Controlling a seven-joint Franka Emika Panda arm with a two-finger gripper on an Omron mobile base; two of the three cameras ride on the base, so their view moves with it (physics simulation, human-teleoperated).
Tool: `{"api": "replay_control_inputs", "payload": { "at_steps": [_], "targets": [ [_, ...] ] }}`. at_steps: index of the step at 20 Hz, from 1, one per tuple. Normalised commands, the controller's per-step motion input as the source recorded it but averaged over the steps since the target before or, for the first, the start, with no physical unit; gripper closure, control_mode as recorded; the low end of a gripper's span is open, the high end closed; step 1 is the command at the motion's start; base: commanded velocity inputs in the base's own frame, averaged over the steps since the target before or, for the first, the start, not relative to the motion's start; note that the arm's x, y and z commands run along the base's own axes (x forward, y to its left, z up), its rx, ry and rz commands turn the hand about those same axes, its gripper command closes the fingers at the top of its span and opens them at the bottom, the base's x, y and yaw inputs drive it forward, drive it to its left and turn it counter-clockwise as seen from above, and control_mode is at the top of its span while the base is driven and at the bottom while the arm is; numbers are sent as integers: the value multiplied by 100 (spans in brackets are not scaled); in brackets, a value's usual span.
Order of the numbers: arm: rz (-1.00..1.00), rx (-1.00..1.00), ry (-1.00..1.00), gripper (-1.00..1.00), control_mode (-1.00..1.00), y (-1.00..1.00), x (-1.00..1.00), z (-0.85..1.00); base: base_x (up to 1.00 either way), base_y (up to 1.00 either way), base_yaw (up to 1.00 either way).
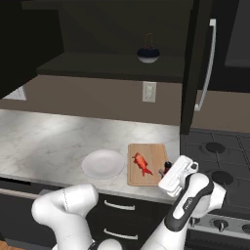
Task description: Pick the fish from the plate and place it on the cutting board. Then pick the condiment bottle from the cabinet and place it next to the cutting board.
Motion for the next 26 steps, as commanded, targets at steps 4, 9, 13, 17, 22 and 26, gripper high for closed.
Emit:
{"api": "replay_control_inputs", "payload": {
  "at_steps": [4, 9, 13, 17, 22, 26],
  "targets": [
    [0, 1, 0, 100, -100, 0, 0, -18, 0, 0, 0],
    [0, 0, 0, 100, -100, 0, 0, -25, 0, 0, 0],
    [0, 0, 0, 100, -100, 4, 0, -32, 0, 0, 0],
    [0, 0, 0, -100, -100, 10, -2, -37, 0, 0, 0],
    [0, 0, 0, -100, -100, 2, -2, -30, 0, 0, 0],
    [0, 0, 0, -100, -100, 0, 0, -26, 0, 0, 0]
  ]
}}
